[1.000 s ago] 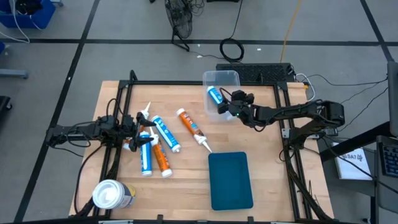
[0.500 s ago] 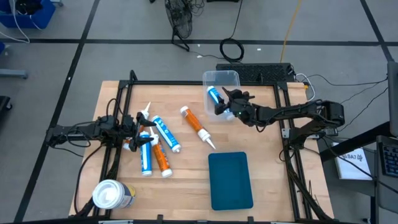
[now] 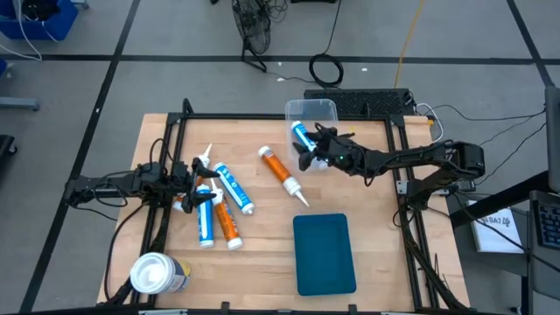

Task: Sort silicone sealant tubes
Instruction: Put the right orange sealant into the blue bin

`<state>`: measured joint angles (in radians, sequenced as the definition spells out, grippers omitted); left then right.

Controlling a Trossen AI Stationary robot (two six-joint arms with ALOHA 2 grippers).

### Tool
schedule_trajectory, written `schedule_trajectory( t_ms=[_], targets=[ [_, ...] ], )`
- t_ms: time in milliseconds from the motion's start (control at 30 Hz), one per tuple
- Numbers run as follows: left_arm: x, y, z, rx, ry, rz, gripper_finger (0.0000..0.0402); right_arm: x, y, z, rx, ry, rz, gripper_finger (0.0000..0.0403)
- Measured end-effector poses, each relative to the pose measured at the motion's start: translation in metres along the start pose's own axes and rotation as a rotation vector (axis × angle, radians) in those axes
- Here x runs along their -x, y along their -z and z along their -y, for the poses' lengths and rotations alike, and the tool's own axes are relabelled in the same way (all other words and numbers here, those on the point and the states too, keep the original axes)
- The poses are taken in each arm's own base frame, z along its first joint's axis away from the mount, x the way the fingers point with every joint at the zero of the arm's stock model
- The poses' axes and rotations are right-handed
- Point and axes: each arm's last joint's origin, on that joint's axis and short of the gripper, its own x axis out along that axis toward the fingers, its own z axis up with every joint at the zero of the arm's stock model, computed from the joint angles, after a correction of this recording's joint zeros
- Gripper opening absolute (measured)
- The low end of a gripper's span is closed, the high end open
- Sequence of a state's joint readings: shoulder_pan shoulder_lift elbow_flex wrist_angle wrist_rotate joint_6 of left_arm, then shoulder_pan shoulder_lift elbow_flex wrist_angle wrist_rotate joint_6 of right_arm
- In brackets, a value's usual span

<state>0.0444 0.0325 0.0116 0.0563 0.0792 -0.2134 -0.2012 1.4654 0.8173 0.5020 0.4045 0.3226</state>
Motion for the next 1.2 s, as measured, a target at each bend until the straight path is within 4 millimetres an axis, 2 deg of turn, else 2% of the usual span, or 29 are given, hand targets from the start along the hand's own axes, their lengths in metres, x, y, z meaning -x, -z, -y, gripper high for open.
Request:
schedule_trajectory(
  t_ms=[300, 500, 1200],
  targets=[
    [0.000, 0.000, 0.000, 0.000, 0.000, 0.000, 0.0361, 0.001, -0.001, -0.008, 0.049, -0.250, -0.039, 0.0268],
    [0.000, 0.000, 0.000, 0.000, 0.000, 0.000, 0.0361, 0.005, 0.000, -0.017, 0.105, -0.359, -0.036, 0.0267],
    [0.000, 0.000, 0.000, 0.000, 0.000, 0.000, 0.0361, 0.020, 0.009, -0.045, 0.268, -0.464, -0.022, 0.0267]
  ],
)
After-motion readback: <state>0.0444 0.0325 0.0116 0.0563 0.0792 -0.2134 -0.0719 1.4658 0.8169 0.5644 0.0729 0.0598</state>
